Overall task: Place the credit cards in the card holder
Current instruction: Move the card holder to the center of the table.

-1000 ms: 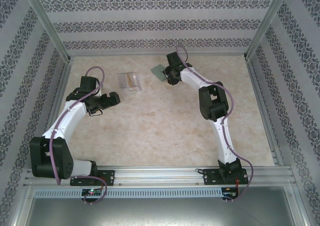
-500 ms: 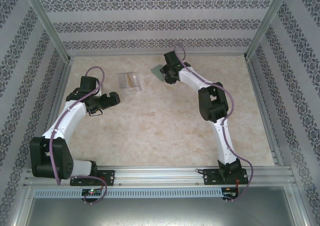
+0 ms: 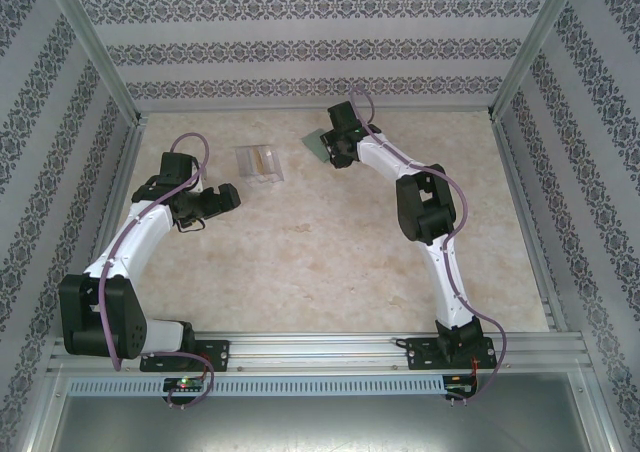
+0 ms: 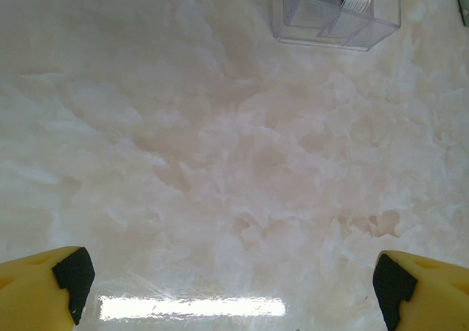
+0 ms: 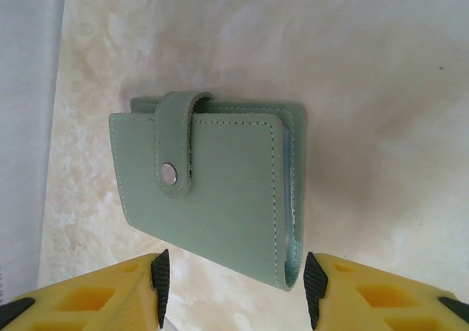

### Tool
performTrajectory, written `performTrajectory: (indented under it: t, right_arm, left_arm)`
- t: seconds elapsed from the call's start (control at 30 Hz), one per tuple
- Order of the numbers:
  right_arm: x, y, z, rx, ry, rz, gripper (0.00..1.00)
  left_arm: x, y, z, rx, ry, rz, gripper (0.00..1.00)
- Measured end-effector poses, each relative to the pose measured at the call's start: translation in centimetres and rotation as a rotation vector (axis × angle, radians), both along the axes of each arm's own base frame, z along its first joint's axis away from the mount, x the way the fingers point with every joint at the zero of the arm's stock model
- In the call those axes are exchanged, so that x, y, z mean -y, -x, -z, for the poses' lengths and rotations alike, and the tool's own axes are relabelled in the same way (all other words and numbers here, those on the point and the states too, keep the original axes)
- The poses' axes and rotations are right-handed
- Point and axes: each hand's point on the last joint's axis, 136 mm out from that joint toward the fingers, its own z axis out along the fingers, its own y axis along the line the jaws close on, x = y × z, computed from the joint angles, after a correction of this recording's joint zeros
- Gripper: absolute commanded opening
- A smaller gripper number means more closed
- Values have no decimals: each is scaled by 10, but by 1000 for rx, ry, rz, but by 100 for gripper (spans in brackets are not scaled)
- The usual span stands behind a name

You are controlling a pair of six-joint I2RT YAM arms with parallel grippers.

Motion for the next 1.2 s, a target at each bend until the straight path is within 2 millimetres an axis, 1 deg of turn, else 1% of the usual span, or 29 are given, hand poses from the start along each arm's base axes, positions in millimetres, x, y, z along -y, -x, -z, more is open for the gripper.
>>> performTrajectory:
  t: [0.1,0.2,0.27,0.33,0.37,0.4,0.47,0.53,0.73,0.83,0.93,1.0,1.1,1.2]
  right_arm:
    - [-2,-4,3,-1,-16,20,51]
    - [-4,-10,13,-6,-30,37,52]
    - [-4,-9,21,-21,-36,52,54]
    - [-4,-9,26,-33,-44,67,54]
    - [-4,-9,26,-36,-50,76,52]
    - [-4,-9,26,-35,-56,82,48]
    - [-4,-9,26,-38,-64,93,33]
    - [-5,-10,27,-40,-72,98,23]
    - [-6,-13,26,-23,-65,86,8]
    - [-5,-14,25,-14,-56,75,4]
    - [-6,-13,24,-5,-44,62,3]
    - [-5,-9,23,-4,-32,54,3]
    - [-4,9,17,-12,-12,34,3]
    - [-4,40,4,-18,9,16,4]
  left_arm:
    - [0,0,0,0,0,0,99]
    - [0,0,0,0,0,0,100]
    - [0,0,0,0,0,0,100]
    - [0,0,0,0,0,0,99]
    - [0,0,0,0,0,0,100]
    - [0,0,0,0,0,0,100]
    - [0,0,0,0,0,0,100]
    - [0,0,1,-2,0,0,100]
    - [-1,0,2,-4,-6,-3,100]
    - [-2,0,2,-4,-8,-5,100]
    - [-2,0,2,-3,-12,-8,99]
    - [-3,0,2,-4,-13,-9,100]
    - [-2,0,2,-5,-9,-14,100]
    - [-1,0,1,-10,9,-25,100]
